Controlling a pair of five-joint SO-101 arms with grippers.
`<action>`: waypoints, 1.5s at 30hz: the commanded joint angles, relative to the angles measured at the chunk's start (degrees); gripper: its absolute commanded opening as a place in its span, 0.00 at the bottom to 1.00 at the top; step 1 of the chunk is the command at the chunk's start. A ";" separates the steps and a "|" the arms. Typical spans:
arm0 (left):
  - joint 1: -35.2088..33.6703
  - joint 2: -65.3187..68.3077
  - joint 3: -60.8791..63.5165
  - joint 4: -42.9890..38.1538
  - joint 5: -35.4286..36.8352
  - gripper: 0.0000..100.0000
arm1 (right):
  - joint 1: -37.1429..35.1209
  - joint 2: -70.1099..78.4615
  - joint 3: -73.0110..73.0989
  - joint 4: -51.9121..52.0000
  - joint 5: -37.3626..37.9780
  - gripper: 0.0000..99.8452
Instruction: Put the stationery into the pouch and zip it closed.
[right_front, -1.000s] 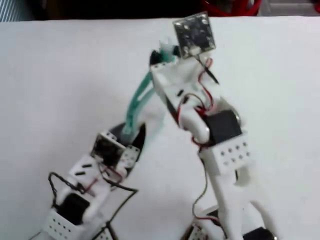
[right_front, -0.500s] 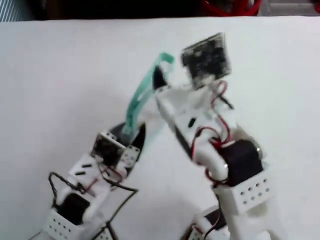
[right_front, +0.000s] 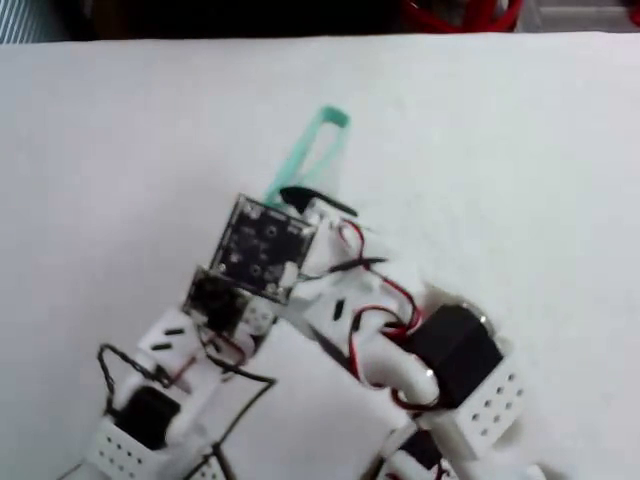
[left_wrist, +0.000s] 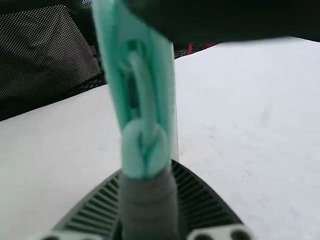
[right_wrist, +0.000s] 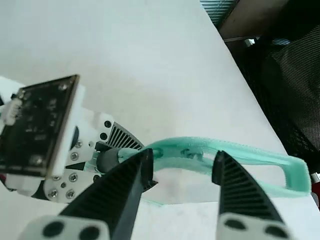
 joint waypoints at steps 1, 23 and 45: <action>0.13 -1.63 -0.79 -0.26 -0.62 0.04 | -2.07 -2.86 -2.20 4.09 6.68 0.26; 0.13 -1.71 -2.29 2.46 -0.70 0.08 | -9.36 9.98 -3.25 10.51 32.26 0.31; 0.13 -1.71 -2.29 2.46 -0.70 0.08 | -4.62 17.89 -9.32 12.88 49.93 0.02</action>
